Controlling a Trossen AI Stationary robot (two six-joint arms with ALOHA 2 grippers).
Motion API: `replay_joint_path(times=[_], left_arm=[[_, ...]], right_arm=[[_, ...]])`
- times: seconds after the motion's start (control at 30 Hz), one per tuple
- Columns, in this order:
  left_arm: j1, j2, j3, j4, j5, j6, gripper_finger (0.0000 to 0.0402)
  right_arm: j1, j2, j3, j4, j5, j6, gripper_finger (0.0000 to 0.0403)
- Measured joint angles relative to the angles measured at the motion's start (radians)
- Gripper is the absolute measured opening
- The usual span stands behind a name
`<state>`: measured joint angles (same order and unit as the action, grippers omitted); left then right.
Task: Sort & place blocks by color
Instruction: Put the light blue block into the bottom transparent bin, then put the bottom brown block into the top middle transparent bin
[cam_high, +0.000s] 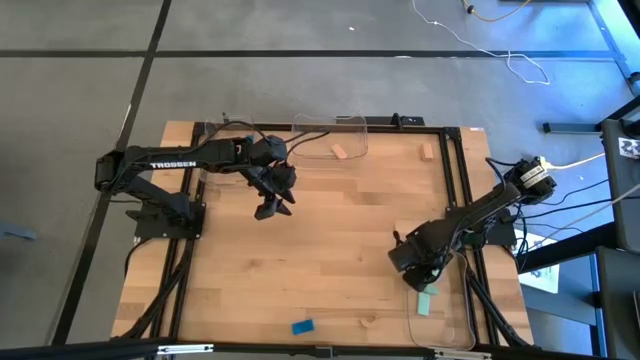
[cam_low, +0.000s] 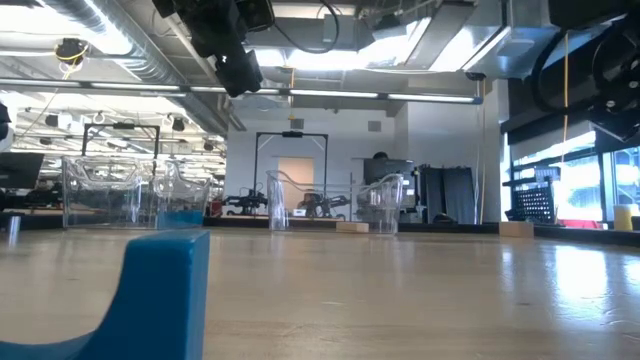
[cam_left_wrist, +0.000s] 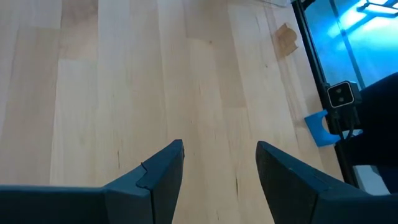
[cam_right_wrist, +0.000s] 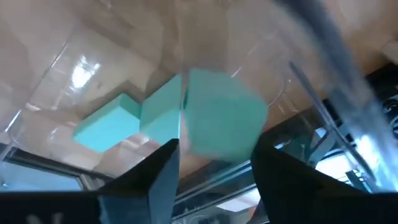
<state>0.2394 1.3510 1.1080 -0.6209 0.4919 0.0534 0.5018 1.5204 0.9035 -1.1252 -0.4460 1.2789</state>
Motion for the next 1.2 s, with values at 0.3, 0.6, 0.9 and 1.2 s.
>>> replay_joint_path(times=[0.3, 0.6, 0.9, 1.2], left_arm=[[0.000, 0.000, 0.000, 0.000, 0.000, -0.005, 0.0192], [0.000, 0.000, 0.000, -0.044, -0.004, -0.020, 0.0192], [0.000, 0.000, 0.000, -0.087, -0.001, 0.030, 0.0192], [0.000, 0.000, 0.000, -0.090, 0.058, 0.076, 0.0192]], right_arm=[[0.000, 0.000, 0.019, -0.019, -0.006, 0.002, 0.0210], [0.058, 0.000, 0.347, -0.226, 0.173, 0.000, 0.0212], [0.147, -0.001, 0.593, 0.054, 0.425, 0.012, 0.0212], [0.197, 0.078, 0.505, 0.379, 0.470, -0.242, 0.0213]])
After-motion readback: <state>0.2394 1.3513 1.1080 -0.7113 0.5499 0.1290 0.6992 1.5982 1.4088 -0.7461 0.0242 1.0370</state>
